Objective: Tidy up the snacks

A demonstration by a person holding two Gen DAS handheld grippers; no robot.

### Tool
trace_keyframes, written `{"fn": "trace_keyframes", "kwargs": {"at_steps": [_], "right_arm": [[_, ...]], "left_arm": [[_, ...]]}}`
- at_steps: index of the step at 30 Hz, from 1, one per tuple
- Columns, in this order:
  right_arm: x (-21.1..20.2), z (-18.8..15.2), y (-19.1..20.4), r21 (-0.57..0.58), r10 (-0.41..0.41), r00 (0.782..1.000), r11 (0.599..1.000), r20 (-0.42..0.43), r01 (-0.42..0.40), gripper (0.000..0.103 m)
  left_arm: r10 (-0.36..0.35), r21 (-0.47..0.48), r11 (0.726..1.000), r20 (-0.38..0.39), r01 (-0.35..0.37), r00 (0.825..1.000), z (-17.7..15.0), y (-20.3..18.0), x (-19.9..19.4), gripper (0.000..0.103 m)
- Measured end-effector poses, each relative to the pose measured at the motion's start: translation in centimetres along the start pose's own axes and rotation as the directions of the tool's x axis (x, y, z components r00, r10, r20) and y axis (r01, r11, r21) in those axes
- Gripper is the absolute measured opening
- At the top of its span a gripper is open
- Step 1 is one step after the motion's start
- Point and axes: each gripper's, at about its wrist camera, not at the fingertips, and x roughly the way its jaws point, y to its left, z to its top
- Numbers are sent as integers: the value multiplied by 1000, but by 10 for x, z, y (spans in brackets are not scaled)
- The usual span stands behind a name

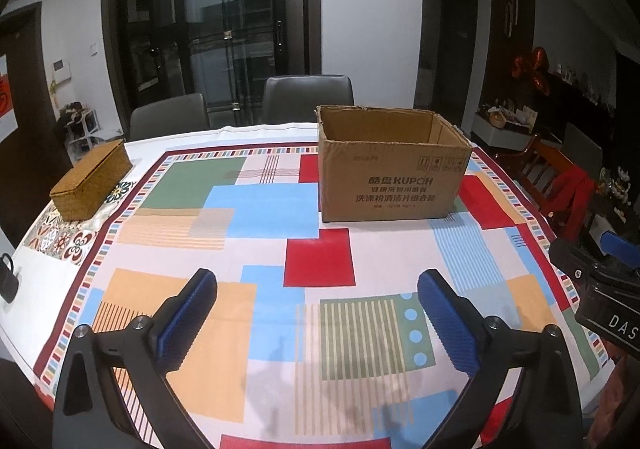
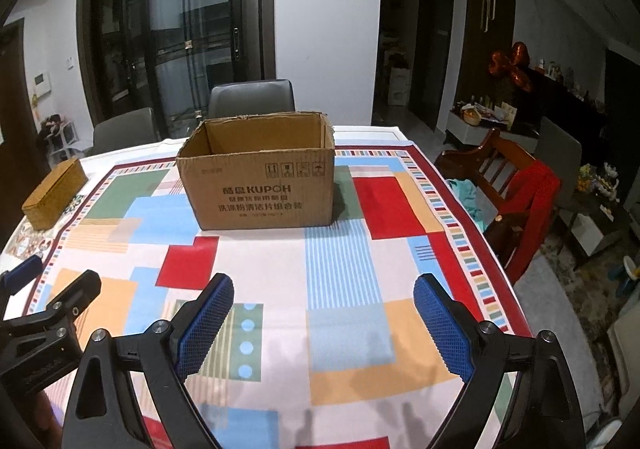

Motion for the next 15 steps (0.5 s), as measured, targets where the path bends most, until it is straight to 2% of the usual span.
{"fn": "trace_keyframes", "kwargs": {"at_steps": [15], "right_arm": [[-25, -6, -5, 21, -35, 996, 999, 76, 34, 95]], "left_arm": [[56, 18, 998, 56, -57, 997, -5, 1, -25, 103]]}}
